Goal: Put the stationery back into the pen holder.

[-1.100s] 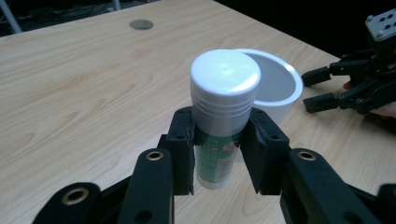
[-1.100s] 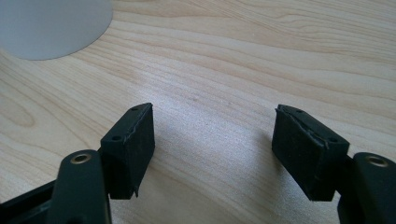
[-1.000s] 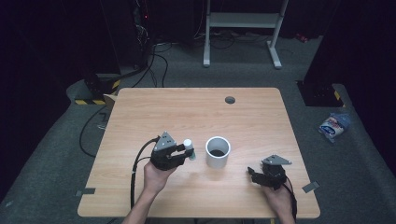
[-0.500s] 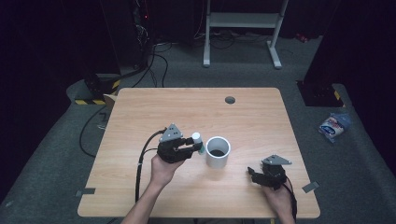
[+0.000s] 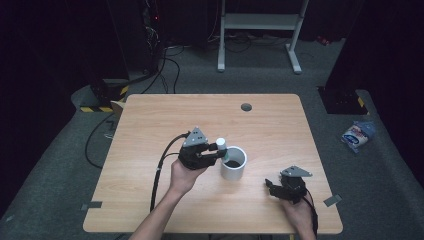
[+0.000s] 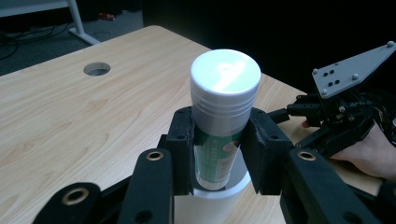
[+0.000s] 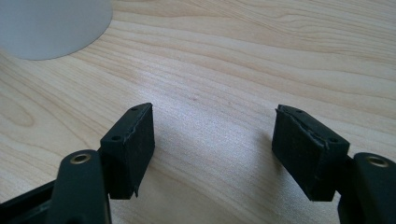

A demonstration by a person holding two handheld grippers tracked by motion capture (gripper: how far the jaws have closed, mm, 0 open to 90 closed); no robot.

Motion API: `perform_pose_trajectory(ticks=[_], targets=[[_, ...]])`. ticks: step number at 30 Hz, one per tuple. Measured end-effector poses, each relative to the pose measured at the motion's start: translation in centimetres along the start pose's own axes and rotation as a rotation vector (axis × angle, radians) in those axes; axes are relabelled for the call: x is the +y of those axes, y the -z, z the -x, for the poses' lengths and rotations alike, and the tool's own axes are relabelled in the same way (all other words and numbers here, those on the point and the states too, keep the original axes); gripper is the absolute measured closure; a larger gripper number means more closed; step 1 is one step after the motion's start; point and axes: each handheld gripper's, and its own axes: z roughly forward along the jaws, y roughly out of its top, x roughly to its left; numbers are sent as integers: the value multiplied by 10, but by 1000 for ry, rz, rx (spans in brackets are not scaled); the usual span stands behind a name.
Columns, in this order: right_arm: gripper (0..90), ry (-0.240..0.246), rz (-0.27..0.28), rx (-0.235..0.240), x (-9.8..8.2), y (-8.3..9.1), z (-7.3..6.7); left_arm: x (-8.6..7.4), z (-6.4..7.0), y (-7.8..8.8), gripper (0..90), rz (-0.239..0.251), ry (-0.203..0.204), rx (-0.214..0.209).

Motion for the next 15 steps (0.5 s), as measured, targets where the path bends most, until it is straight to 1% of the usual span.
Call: perform_pose_trajectory(ticks=[3, 6, 8, 15], targets=[[298, 0, 0, 0, 0, 0, 0, 1, 0, -8, 652, -8, 4, -9], [298, 0, 0, 0, 0, 0, 0, 2, 1, -15, 653, -21, -10, 6], [298, -1, -1, 1, 0, 0, 0, 1, 2, -21, 652, -29, -19, 8], [298, 0, 0, 0, 0, 0, 0, -3, 3, -33, 652, -47, -21, 12]])
